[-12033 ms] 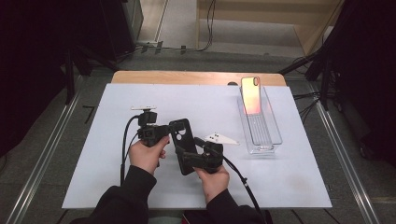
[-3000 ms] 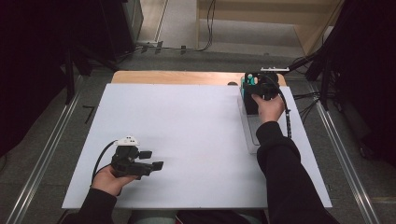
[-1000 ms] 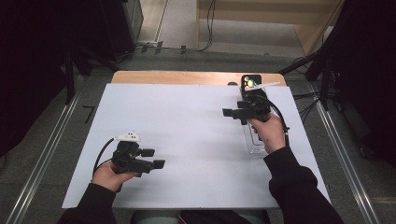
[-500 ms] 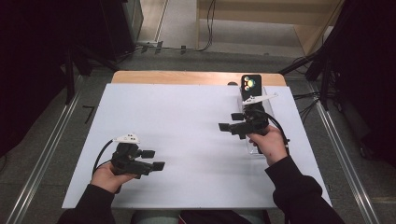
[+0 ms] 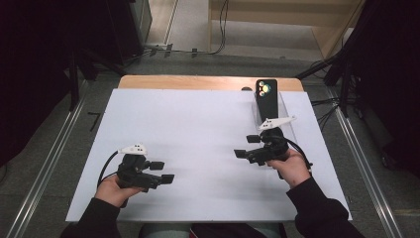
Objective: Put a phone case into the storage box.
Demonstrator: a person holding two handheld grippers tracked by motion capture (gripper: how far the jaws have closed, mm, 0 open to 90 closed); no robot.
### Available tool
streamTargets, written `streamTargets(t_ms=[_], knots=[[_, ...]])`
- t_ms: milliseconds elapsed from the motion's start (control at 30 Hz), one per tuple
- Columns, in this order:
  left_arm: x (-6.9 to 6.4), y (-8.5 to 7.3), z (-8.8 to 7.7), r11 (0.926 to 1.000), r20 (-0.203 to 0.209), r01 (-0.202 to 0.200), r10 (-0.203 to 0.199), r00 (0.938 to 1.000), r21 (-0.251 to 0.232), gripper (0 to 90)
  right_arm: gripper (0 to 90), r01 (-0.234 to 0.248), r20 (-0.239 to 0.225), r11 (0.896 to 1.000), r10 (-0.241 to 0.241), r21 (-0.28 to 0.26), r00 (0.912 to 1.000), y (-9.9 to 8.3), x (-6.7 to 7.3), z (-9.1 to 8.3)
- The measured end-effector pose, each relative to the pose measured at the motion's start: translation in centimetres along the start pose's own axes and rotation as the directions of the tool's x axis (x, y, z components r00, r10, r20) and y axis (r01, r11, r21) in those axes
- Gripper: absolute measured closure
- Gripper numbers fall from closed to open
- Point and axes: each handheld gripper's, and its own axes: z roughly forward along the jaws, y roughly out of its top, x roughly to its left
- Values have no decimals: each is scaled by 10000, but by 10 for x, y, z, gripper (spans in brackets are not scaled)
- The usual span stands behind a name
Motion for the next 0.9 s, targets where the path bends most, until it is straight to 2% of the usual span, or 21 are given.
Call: streamTargets(t_ms=[200, 533, 700, 900], knots=[[-2, -2, 0, 10000, 28, 9, -9, 10000, 22, 268, 183, 62, -274, 9998, -57, 173, 9996, -15, 4, -4], [-4, -5, -1, 10000, 75, -42, 42, 10000, 55, 268, 182, 100, -448, 9991, -82, 407, 9990, -39, 9, -11], [-5, -7, -1, 9999, 80, -59, 58, 10000, 116, 268, 181, 316, -358, 9974, -293, 647, 9989, -49, 11, -13], [-7, -9, -2, 9998, 61, -189, 188, 9998, 120, 268, 181, 35, -347, 9977, -11, 678, 9994, -61, 8, -19]])
